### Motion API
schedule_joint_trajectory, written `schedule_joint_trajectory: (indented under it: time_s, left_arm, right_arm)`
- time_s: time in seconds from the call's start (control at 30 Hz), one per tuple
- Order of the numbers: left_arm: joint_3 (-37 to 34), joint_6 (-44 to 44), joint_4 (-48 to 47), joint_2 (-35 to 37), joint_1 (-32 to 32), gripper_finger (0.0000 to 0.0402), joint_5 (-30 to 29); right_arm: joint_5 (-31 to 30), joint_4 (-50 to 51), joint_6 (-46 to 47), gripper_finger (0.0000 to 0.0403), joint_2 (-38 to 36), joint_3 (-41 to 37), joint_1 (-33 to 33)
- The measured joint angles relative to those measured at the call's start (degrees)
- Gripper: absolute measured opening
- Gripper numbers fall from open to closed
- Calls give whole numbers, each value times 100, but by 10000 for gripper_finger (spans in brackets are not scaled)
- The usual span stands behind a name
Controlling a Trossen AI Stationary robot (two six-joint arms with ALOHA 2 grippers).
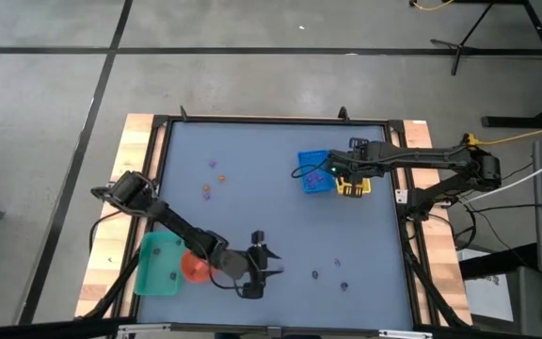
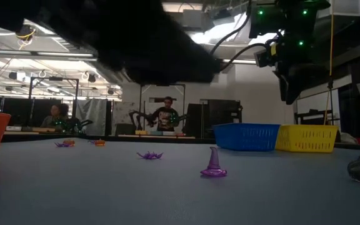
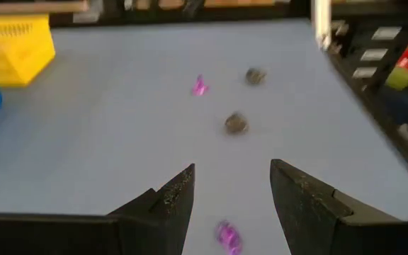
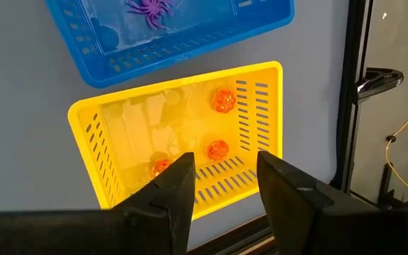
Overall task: Sort Halloween decoration
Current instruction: Put the violet witch hat toy into the orange bin
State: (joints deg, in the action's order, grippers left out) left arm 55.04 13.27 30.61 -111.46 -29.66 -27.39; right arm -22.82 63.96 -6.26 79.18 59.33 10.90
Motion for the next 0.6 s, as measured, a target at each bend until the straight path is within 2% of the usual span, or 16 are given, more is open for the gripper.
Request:
schedule_joint_trajectory:
  time_s: [0.1, 0.23, 0.43, 0.6]
  left_arm:
    - [31, 157, -317, -2, 89, 169, 67]
    - [45, 167, -288, -104, 156, 169, 191]
    - [311, 288, -270, -520, 152, 169, 527]
    - [513, 229, -292, -832, 168, 169, 529]
  right_arm:
    - [99, 0, 0, 152, 0, 0, 0]
    - [360, -4, 1, 152, 0, 0, -1]
    - [785, -82, -4, 152, 0, 2, 0]
    - [868, -189, 0, 152, 2, 2, -2]
